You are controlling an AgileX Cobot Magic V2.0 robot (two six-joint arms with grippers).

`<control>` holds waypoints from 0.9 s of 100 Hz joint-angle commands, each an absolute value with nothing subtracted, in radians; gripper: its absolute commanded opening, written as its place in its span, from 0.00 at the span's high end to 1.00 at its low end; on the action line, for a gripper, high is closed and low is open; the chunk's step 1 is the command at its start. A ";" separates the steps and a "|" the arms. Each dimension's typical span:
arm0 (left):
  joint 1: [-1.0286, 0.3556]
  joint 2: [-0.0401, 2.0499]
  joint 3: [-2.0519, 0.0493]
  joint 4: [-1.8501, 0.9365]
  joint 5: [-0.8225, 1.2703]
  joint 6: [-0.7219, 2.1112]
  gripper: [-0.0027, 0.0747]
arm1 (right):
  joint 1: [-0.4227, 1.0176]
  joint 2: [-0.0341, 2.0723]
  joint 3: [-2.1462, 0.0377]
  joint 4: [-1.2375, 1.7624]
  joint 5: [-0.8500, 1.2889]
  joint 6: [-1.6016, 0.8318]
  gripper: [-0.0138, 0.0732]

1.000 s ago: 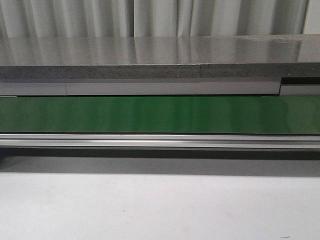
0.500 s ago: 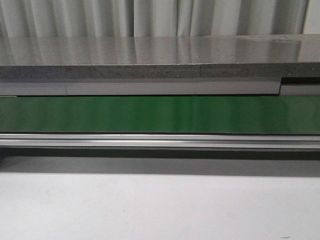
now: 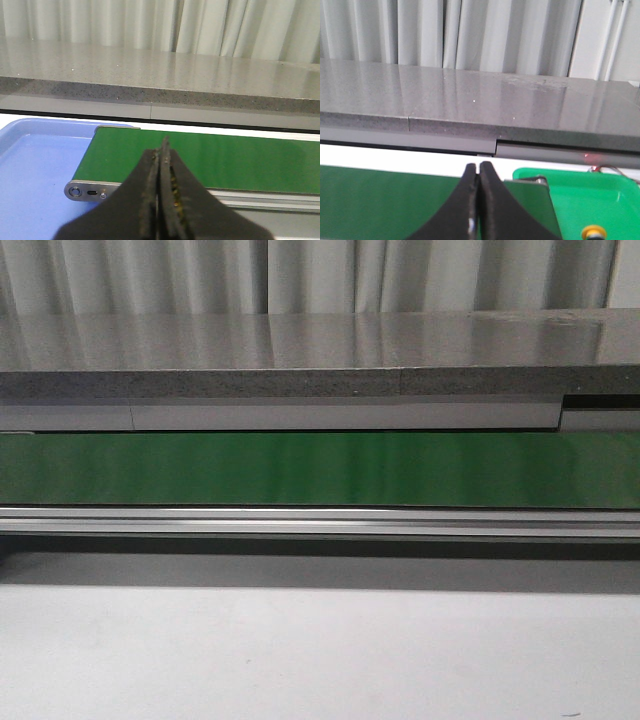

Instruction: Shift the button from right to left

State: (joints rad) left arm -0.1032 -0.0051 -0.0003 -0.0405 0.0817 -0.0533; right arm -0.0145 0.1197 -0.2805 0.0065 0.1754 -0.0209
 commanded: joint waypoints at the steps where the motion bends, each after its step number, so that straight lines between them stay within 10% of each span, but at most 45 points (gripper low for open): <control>1: -0.104 -0.033 0.043 -0.042 0.000 -0.054 0.99 | -0.018 0.200 -0.397 0.000 0.143 -0.025 0.92; 90: -0.104 -0.033 0.043 -0.042 0.000 -0.054 0.99 | -0.108 0.900 -0.850 0.011 0.540 -0.023 0.92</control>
